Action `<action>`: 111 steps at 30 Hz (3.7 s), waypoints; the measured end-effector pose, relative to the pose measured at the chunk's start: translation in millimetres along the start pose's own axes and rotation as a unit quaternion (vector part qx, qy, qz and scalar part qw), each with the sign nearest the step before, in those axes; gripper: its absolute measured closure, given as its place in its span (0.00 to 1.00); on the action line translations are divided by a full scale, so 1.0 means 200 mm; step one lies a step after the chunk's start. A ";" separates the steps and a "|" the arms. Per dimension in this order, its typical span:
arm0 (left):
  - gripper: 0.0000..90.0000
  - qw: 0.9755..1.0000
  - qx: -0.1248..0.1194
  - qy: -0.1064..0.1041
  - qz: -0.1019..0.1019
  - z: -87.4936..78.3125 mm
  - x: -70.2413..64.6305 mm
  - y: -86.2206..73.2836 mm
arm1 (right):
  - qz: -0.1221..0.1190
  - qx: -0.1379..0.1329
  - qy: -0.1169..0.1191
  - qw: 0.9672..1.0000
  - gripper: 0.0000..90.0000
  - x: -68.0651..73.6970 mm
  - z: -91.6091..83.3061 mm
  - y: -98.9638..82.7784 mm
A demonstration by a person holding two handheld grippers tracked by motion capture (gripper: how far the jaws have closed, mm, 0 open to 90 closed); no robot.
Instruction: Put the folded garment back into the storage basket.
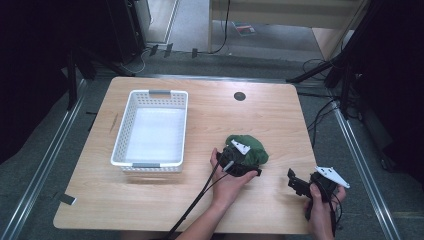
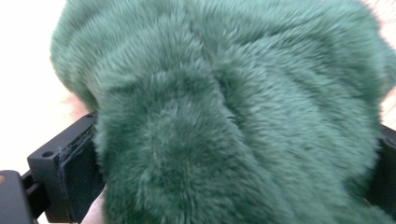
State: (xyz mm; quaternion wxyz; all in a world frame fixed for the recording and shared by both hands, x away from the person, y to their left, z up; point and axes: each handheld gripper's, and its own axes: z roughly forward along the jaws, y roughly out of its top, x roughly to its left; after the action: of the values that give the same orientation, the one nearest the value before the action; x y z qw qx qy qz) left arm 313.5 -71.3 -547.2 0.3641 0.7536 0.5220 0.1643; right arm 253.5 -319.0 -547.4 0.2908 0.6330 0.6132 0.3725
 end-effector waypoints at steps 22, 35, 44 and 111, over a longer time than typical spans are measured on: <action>0.29 0.998 -0.036 -0.043 0.010 -0.09 0.04 0.03 | -0.001 0.000 0.001 1.000 0.00 0.00 0.00 0.00; 0.32 0.996 -0.071 -0.057 0.007 -0.22 0.08 0.09 | -0.003 0.001 0.001 1.000 0.00 0.00 0.00 0.00; 0.32 0.993 -0.097 -0.066 0.004 -0.36 0.13 0.14 | -0.005 -0.001 -0.001 1.000 0.00 0.00 0.00 0.00; 0.32 0.978 -0.172 0.067 -0.093 -0.75 1.13 0.13 | -0.003 0.001 -0.002 1.000 0.00 0.00 0.00 0.00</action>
State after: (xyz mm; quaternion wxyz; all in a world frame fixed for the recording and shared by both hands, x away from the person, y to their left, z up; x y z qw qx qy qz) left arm 328.1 185.7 -457.1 0.4662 0.6154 0.5767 0.2669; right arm 253.6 -318.3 -547.5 0.2927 0.6324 0.6147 0.3695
